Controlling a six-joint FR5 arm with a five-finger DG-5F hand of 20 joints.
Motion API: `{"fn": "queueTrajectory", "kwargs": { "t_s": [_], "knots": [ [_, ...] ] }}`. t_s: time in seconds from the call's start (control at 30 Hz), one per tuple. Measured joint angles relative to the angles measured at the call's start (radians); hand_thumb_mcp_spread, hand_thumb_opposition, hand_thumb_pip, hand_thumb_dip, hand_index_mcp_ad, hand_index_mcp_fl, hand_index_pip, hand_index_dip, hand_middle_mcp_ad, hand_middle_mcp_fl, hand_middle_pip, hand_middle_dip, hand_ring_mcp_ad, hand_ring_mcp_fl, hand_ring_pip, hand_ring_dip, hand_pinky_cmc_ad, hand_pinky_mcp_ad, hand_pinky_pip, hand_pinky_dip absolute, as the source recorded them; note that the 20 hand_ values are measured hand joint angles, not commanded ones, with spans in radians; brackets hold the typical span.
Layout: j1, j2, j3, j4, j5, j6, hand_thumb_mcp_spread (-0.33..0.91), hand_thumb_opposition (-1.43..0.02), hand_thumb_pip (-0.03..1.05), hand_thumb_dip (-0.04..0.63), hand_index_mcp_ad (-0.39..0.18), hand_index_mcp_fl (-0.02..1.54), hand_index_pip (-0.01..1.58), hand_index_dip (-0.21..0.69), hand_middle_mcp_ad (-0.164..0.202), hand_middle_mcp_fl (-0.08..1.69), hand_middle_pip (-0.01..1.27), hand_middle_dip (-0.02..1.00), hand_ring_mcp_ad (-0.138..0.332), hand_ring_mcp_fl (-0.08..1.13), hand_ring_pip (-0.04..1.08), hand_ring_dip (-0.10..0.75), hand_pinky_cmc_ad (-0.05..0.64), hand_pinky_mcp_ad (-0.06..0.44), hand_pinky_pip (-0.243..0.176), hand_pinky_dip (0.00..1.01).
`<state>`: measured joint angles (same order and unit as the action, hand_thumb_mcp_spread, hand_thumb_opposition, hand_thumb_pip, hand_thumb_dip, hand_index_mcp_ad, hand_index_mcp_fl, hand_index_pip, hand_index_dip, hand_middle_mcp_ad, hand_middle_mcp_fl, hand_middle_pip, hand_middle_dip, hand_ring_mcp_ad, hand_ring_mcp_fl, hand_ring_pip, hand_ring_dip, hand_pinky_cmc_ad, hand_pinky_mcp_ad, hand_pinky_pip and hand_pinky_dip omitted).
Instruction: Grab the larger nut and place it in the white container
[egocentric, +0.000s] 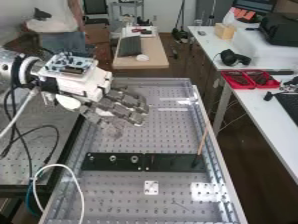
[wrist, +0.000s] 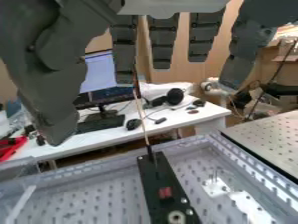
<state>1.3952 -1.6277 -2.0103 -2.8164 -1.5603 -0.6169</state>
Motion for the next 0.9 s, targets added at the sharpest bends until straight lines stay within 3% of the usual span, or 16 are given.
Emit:
{"fn": "queueTrajectory", "kwargs": {
  "t_s": [0.27, 0.5, 0.73, 0.9],
  "knots": [
    [-0.064, -0.061, -0.062, 0.081, -0.031, -0.034, 0.27, -0.82, 0.71, 0.126, -0.14, 0.02, 1.06, -0.105, 0.075, 0.0, 0.13, 0.25, 0.18, 0.0, 0.08, 0.126, 0.459, 0.363, -0.124, 0.65],
    [-0.127, -0.146, -0.087, 0.188, -0.118, -0.073, 0.28, -0.83, 0.72, 0.141, -0.152, 0.02, 1.4, -0.093, 0.075, 0.0, 0.13, 0.25, 0.18, 0.0, 0.08, 0.126, 0.456, 0.36, -0.124, 0.65],
    [-0.161, -0.219, -0.123, 0.359, -0.183, -0.111, 0.29, -0.85, 0.73, 0.141, -0.162, 0.02, 1.51, -0.035, 0.075, 0.0, 0.13, 0.25, 0.18, 0.0, 0.08, 0.126, 0.443, 0.34, -0.124, 0.62],
    [-0.173, -0.269, -0.14, 0.436, -0.21, -0.136, 0.29, -0.87, 0.73, 0.141, -0.162, 0.02, 1.54, -0.012, 0.075, 0.0, 0.13, 0.24, 0.18, 0.0, 0.13, 0.126, 0.431, 0.344, -0.12, 0.62]
  ]
}}
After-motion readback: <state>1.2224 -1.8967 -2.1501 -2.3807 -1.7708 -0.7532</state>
